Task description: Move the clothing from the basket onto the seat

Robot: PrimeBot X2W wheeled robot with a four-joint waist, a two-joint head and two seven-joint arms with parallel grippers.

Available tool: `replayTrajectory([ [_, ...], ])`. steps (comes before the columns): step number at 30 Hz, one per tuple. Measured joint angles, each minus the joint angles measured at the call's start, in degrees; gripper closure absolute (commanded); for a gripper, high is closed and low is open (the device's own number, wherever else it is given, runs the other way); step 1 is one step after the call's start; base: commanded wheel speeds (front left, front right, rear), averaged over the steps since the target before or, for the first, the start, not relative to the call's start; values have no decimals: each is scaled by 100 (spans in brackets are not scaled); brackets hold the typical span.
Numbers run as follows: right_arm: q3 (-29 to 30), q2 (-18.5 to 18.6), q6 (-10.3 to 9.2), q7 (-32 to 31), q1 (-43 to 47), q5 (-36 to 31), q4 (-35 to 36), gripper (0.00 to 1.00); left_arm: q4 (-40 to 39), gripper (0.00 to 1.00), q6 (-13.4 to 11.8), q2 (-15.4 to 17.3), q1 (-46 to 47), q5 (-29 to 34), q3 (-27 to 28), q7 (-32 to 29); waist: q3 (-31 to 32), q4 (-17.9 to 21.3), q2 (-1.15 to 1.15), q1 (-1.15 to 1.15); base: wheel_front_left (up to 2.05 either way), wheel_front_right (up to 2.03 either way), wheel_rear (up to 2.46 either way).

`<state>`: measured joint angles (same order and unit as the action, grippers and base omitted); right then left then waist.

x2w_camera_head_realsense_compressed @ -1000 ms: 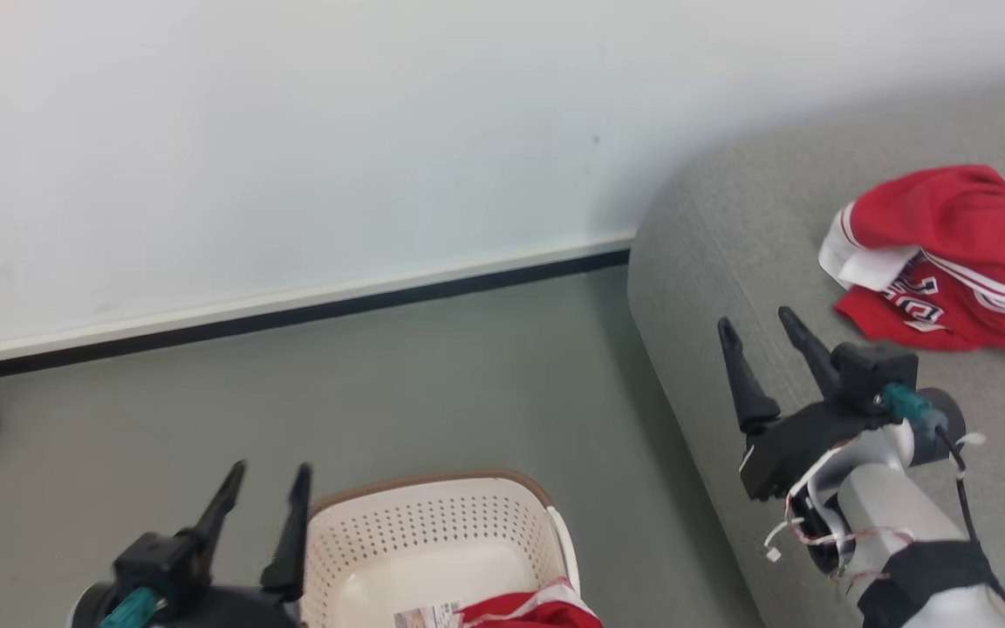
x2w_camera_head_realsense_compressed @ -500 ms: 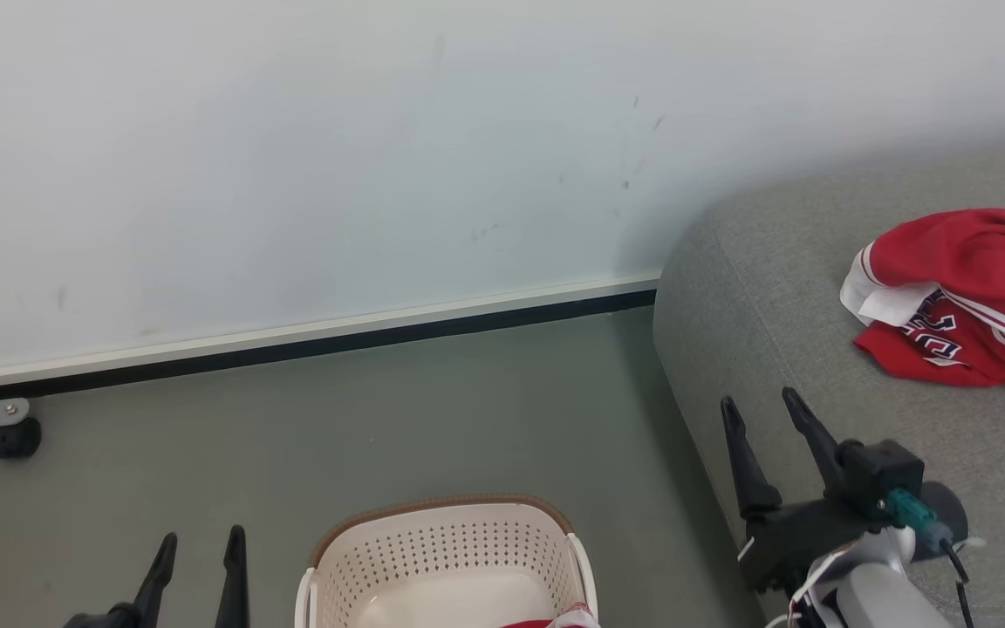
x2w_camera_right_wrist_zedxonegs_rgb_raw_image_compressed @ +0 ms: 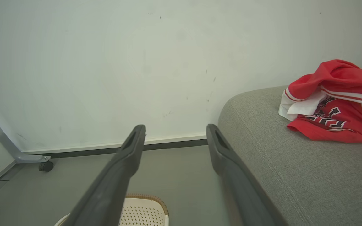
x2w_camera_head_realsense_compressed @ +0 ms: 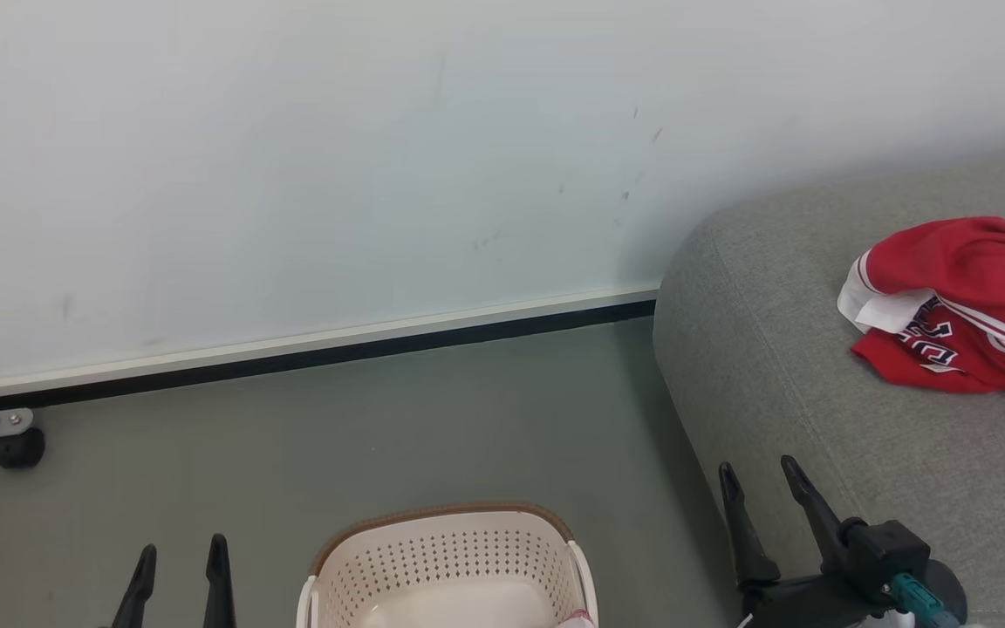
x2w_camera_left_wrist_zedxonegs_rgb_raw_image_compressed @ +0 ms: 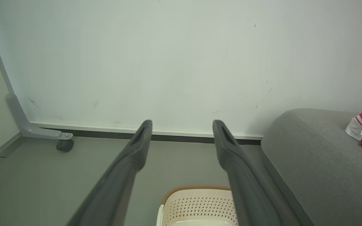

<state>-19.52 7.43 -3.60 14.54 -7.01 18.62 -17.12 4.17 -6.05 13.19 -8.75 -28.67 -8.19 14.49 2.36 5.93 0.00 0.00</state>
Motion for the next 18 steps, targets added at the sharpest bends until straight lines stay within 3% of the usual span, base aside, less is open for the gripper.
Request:
replayTrajectory([
  [18,87,-24,-127,0,300,-51,430,0,-309,0,-49,-82,-125,198,169,0,-57,3,0,0,0,0,0],
])
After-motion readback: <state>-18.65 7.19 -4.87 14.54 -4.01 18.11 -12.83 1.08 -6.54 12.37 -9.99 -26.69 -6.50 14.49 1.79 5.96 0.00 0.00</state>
